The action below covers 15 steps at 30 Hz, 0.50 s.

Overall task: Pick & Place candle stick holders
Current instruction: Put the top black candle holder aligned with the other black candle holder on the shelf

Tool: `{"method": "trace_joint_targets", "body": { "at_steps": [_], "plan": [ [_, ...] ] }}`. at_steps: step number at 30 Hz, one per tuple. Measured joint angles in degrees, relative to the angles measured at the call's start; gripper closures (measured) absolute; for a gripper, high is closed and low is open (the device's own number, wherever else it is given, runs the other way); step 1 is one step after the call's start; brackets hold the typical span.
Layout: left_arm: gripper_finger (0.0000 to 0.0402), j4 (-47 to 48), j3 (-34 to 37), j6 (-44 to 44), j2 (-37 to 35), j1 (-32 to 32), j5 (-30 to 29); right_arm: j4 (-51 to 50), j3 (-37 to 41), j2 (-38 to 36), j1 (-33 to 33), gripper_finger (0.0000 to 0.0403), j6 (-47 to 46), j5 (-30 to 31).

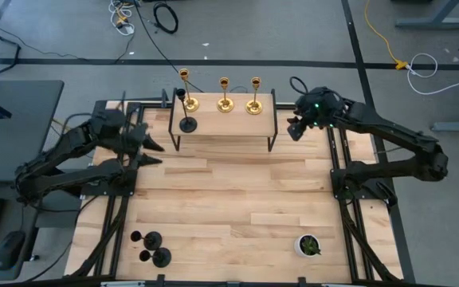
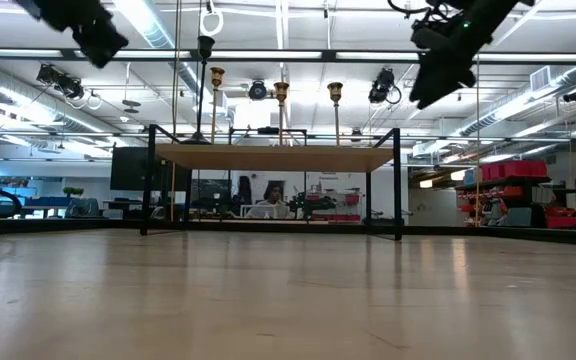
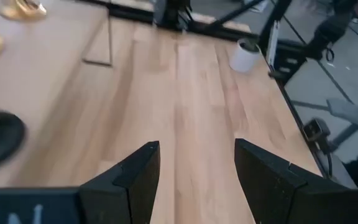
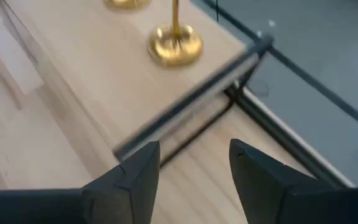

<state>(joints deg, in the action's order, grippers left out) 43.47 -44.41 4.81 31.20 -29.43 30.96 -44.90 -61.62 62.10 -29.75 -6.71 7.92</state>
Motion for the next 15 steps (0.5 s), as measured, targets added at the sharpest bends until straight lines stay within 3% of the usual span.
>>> {"method": "trace_joint_targets", "body": {
  "at_steps": [6, 9, 15],
  "plan": [
    [0.0193, -13.3, 13.8, -10.5, -7.4, 5.4, 0.1, -3.8, 1.9, -3.3, 0.3, 0.0209, -0.6, 0.1],
    [0.0193, -23.5, 19.0, -18.5, -10.2, 9.8, -3.2, -3.2, 3.4, -4.2, 0.3, 0.0209, -0.8, 0.1],
    [0.0198, -31.3, 22.5, -20.6, -10.9, 20.9, -8.3, 1.1, 7.9, -4.5, 0.3, 0.0209, -0.3, 0.1]
  ]
}}
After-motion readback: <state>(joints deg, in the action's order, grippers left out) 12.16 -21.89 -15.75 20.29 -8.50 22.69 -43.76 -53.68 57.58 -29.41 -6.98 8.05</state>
